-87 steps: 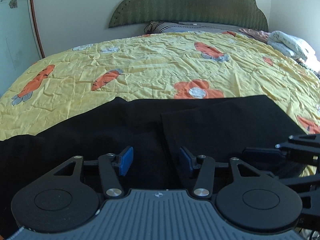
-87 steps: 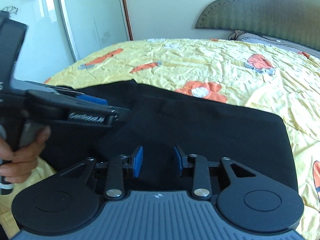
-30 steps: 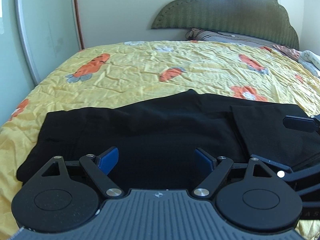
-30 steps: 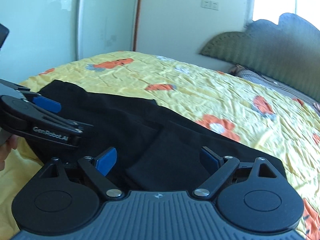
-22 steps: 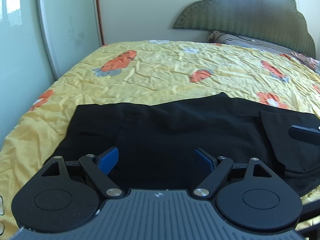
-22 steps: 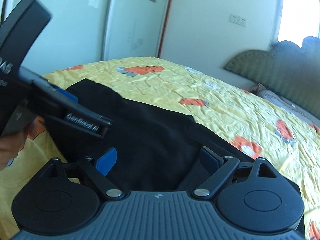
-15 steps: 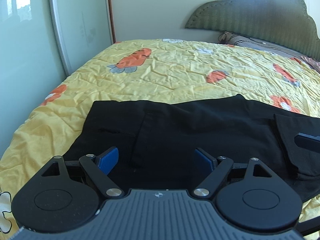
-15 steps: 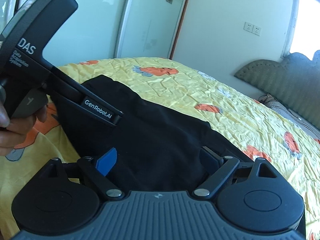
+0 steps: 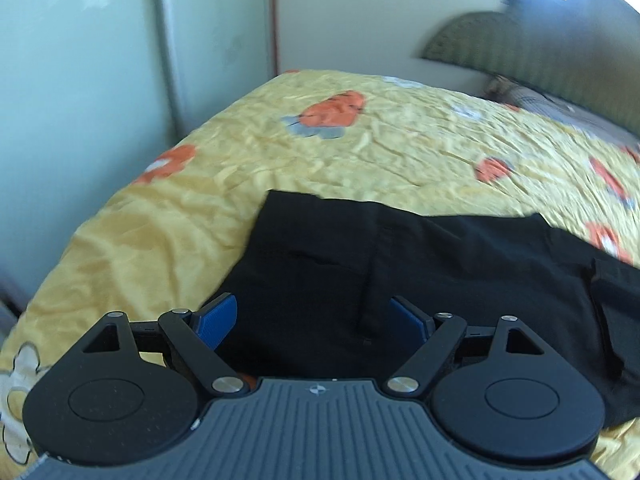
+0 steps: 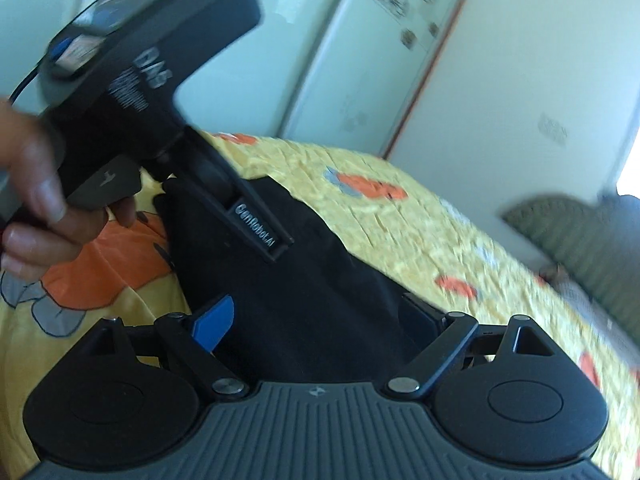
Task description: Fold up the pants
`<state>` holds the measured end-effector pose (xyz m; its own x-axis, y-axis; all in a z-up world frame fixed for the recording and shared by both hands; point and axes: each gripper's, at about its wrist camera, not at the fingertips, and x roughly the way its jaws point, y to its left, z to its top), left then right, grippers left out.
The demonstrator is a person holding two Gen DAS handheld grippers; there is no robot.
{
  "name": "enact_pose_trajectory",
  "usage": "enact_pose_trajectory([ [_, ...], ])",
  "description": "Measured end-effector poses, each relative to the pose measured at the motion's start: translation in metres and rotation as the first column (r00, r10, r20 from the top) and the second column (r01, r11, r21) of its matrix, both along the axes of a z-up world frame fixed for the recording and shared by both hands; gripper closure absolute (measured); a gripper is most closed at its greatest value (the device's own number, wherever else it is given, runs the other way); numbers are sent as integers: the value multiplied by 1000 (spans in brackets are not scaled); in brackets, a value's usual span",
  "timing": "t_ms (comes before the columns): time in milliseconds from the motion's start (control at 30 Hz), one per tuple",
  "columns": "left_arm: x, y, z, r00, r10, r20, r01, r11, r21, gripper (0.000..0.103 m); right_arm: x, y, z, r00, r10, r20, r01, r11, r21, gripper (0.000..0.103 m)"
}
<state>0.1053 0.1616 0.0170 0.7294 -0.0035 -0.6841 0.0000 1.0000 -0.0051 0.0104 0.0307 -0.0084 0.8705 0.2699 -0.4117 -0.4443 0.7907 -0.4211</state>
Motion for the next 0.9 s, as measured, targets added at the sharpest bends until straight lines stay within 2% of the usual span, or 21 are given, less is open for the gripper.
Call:
enact_pose_trajectory([
  [33,0,11,2,999,38,-5,-39,999,-33,19,0,8,-1,1000,22,13,-22,999,-27,13],
  [100,-1,24,6,994,106,1,-106,994,-41,19,0,23,-5,997,65,29,-62,996,-71,13],
  [167,-3,31,9,992,129,0,-129,991,-42,19,1,38,-10,995,99,32,-95,989,-110,13],
  [200,-3,35,10,991,132,-15,-133,989,-67,19,3,44,-12,993,115,29,-110,985,-131,13],
  [267,-4,46,8,990,128,-66,-138,977,-163,19,4,55,-18,991,135,27,-127,974,-185,13],
  [367,-2,62,1,982,114,-148,-156,934,-320,19,4,70,-32,988,153,33,-135,940,-313,13],
  [500,1,76,-9,974,84,-211,-177,864,-472,19,1,82,-41,982,172,81,-128,910,-394,26],
  [533,2,78,-13,971,68,-227,-179,840,-512,19,2,85,-42,982,168,89,-119,906,-406,39],
  [600,3,82,-20,967,37,-253,-185,785,-591,19,6,88,-43,982,171,83,-123,903,-412,50],
  [633,3,83,-24,965,17,-262,-184,757,-627,18,7,88,-43,981,175,79,-128,904,-408,61],
  [700,5,84,-30,960,-2,-279,-194,717,-670,17,10,88,-42,981,174,82,-129,912,-390,71],
  [767,7,86,-38,956,-17,-293,-207,668,-714,16,12,83,-37,983,157,95,-115,930,-350,72],
  [833,13,88,-46,953,-26,-301,-223,610,-760,15,20,73,-24,990,130,52,-114,964,-238,72],
  [900,20,88,-53,953,-14,-301,-241,568,-787,15,29,62,-12,994,111,10,-108,985,-131,72],
])
